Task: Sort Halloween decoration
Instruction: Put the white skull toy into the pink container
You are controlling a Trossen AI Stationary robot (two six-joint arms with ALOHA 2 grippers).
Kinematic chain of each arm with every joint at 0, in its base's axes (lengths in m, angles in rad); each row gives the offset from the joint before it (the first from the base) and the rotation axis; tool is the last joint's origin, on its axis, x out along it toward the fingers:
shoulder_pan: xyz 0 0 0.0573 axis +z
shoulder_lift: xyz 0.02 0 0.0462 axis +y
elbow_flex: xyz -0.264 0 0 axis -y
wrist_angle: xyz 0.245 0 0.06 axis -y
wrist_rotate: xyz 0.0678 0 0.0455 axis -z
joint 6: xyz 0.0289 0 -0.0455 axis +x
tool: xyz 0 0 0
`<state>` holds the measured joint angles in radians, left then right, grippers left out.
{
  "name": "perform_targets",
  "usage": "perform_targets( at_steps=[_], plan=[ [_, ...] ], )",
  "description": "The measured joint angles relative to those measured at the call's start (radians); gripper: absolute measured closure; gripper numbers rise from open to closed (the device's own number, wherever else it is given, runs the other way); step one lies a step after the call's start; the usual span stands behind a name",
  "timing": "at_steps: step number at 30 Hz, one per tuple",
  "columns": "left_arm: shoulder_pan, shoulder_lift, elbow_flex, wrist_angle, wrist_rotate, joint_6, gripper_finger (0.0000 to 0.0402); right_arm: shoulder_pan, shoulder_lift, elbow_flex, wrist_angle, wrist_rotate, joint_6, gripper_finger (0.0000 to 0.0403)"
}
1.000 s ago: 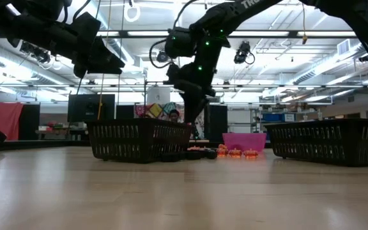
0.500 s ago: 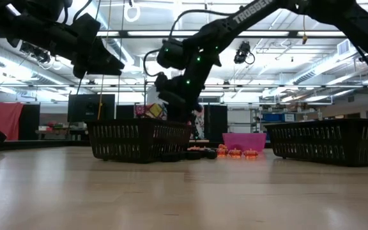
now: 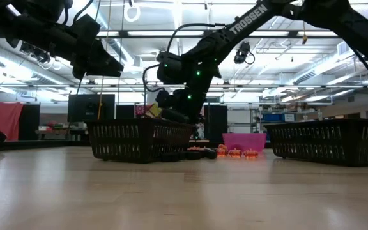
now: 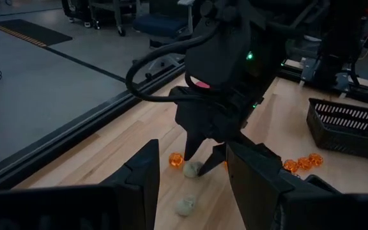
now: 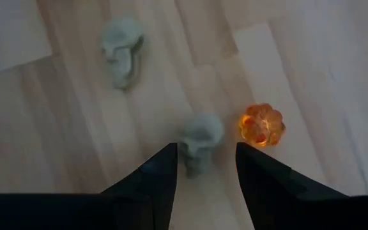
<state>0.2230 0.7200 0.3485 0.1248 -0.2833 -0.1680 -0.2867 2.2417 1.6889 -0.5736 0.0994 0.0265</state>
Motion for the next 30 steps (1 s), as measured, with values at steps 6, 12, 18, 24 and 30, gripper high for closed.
perform_targets(
  at_steps=[6,12,18,24,30],
  plan=[
    [0.001,0.0,0.0,0.004,0.0,0.0,0.0246,-0.005,-0.003,-0.045,0.083,-0.05,-0.003,0.0262],
    [0.001,0.0,0.0,0.004,0.0,-0.001,0.0246,-0.005,-0.005,-0.055,0.092,-0.05,-0.003,0.0301],
    [0.001,0.0,0.0,0.004,0.0,-0.005,0.0246,-0.005,-0.006,-0.055,0.089,-0.049,-0.003,0.032],
    [0.001,0.0,0.0,0.004,0.0,-0.004,0.0246,-0.005,-0.004,-0.016,0.005,-0.041,-0.012,0.0322],
    [0.001,0.0,0.0,0.004,0.0,-0.005,0.0246,-0.006,-0.002,0.027,-0.083,-0.031,-0.02,0.0322]
  ],
)
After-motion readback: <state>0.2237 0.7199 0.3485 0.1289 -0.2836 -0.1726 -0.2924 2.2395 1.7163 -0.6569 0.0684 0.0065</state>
